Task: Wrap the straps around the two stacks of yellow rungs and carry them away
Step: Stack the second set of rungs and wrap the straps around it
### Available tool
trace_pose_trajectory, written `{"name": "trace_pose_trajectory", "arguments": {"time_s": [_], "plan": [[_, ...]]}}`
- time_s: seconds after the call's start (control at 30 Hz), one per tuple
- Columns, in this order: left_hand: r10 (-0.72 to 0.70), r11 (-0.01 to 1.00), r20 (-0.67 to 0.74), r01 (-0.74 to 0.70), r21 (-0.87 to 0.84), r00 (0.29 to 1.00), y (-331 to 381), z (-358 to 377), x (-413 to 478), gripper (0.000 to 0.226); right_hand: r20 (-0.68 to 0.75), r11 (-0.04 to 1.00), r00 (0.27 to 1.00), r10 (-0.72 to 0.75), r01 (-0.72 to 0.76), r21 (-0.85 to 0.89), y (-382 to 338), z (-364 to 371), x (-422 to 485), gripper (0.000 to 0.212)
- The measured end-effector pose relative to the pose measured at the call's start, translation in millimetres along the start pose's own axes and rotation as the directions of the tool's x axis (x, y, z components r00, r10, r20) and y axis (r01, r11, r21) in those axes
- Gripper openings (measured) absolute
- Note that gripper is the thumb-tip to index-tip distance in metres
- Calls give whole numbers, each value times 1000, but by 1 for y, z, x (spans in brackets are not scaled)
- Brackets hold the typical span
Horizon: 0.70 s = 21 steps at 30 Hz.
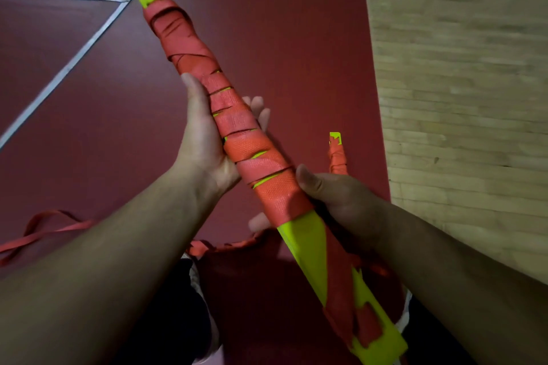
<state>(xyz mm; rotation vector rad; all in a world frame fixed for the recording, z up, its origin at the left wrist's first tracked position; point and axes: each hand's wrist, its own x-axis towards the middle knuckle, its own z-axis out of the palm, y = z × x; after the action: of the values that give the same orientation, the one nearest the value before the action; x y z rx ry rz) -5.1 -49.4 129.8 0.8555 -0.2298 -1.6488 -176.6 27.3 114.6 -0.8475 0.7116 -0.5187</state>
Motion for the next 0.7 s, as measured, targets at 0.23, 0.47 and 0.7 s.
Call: {"name": "trace_pose_trajectory", "arguments": {"time_s": [0.23,0.47,0.7], "plan": [[-78,918,-56,94,384,995,3,-4,10,57,-238,794,942,-238,48,-606,8,-8,9,28],[-68,880,-254,178,441,965,0,-15,19,21,-223,778,953,-204,20,-628,8,-2,10,27],[-135,940,-43,141,310,990,10,-5,10,29,11,913,999,31,-24,-408,5,-16,4,106]]}}
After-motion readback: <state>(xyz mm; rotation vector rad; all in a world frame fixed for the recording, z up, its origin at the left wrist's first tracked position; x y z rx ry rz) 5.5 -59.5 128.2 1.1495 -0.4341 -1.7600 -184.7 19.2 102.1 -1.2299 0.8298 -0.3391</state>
